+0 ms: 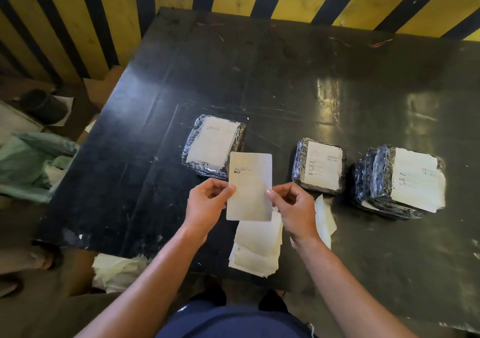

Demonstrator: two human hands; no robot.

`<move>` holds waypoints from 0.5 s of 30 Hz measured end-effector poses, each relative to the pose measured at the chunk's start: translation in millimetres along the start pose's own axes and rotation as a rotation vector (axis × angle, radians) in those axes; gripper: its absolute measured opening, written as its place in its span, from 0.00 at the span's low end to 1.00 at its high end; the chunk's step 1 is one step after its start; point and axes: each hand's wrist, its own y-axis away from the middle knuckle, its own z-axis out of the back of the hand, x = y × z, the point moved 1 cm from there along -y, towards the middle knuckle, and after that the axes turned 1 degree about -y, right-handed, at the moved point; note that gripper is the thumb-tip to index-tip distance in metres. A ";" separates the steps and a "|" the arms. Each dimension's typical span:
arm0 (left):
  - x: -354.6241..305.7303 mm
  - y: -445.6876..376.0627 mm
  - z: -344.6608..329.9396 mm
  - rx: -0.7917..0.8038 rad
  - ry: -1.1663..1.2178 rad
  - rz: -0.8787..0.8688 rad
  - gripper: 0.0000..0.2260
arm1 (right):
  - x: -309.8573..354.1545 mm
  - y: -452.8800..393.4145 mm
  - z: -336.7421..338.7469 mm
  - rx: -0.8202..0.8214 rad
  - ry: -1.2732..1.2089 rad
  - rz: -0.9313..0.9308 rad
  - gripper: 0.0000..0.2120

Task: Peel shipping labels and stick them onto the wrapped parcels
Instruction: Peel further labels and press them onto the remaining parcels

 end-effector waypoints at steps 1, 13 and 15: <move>0.4 -2.6 1.7 -0.037 -0.045 -0.023 0.03 | -2.0 -1.4 -6.4 -0.048 0.076 0.058 0.05; -33.4 -88.1 42.1 -0.213 -0.250 -0.055 0.04 | 22.8 -57.0 -94.9 -0.173 0.016 -0.086 0.04; -44.4 -109.9 50.4 -0.221 -0.297 -0.078 0.04 | 32.6 -71.2 -109.3 -0.171 0.018 -0.109 0.04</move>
